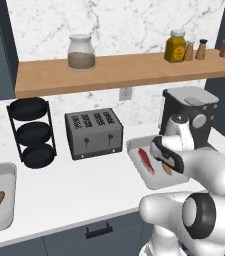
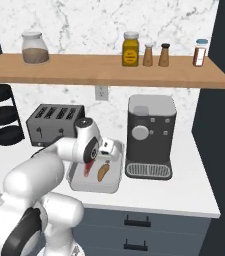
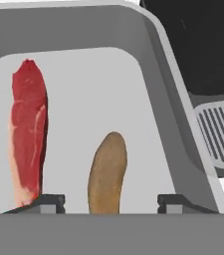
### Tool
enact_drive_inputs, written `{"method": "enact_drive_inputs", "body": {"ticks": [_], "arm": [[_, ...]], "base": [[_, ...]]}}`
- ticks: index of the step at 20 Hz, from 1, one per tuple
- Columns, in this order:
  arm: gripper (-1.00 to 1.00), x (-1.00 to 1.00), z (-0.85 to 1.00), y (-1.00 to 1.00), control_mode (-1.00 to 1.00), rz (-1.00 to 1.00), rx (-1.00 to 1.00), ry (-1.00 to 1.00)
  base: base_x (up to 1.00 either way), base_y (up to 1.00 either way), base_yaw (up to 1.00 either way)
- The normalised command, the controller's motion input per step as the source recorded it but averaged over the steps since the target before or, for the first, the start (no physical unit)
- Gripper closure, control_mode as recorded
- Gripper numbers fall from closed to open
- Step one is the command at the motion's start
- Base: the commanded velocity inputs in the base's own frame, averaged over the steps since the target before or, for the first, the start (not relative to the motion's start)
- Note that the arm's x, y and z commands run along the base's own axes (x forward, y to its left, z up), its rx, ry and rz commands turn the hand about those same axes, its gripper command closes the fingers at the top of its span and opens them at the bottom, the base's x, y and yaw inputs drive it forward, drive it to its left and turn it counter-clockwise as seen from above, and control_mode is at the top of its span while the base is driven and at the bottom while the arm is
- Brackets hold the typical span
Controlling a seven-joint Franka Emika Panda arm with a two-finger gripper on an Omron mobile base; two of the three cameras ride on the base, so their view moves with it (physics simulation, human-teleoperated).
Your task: Place one sweet potato and one steak in each tupperware on the nearby counter, to pack two identical lunches.
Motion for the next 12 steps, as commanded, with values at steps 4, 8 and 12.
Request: {"method": "enact_drive_inputs", "body": {"ticks": [4,8,12], "arm": [[-1.00,0.19,0.06,0.01,-1.00,0.00,0.00,0.00],[-1.00,-0.46,0.38,0.28,-1.00,0.00,0.01,0.00],[-1.00,-0.81,0.29,0.50,-1.00,0.00,0.01,-0.03]], "base": [[0.00,0.00,0.00],[0.00,0.00,0.00],[0.00,0.00,0.00]]}}
